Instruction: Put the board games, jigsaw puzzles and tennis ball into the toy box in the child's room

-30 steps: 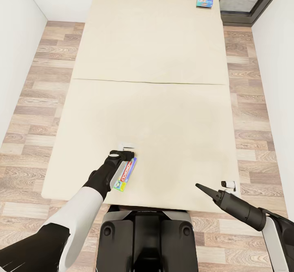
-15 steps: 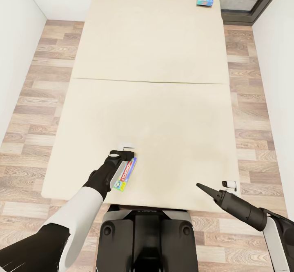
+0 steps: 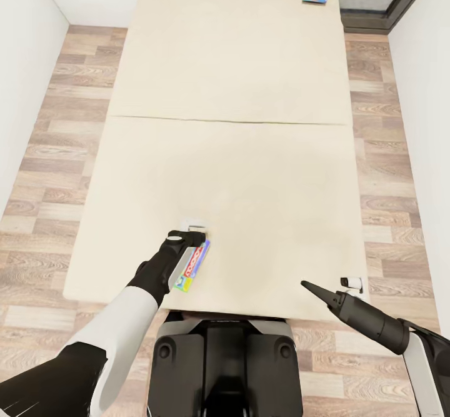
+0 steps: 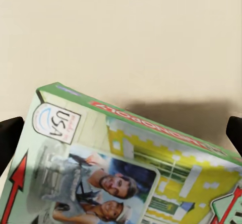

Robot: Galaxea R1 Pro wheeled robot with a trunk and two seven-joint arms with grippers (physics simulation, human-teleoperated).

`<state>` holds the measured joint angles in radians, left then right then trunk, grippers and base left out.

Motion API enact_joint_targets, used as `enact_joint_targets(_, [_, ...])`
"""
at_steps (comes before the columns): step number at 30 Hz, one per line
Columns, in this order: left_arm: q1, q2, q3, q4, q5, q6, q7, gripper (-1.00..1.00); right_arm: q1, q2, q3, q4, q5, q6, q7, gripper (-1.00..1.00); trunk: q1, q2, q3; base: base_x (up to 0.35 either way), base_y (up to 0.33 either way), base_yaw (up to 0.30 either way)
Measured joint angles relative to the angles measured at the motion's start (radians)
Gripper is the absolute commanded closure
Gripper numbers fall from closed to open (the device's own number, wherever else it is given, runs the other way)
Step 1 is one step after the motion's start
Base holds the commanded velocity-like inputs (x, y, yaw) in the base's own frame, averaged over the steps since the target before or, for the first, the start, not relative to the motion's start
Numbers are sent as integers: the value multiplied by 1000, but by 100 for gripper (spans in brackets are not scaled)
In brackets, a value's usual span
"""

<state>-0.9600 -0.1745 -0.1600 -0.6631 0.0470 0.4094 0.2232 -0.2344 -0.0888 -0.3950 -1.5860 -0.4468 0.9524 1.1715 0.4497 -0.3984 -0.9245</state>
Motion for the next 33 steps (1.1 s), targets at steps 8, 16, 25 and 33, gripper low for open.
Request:
enact_joint_targets(8, [0,0,0,0,0,0,0,-100,0,0,0,0,0,0,0,-100,0,0,0,-192,0,0])
enact_joint_targets(16, [0,0,0,0,0,0,0,-100,0,0,0,0,0,0,0,-100,0,0,0,-192,0,0])
enact_joint_targets(25, [1,0,0,0,0,0,0,-100,0,0,0,0,0,-1,0,-100,0,0,0,-145,0,0])
enact_joint_targets(33, [1,0,0,0,0,0,0,-100,0,0,0,1,1,-2,0,-100,0,0,0,-32,0,0])
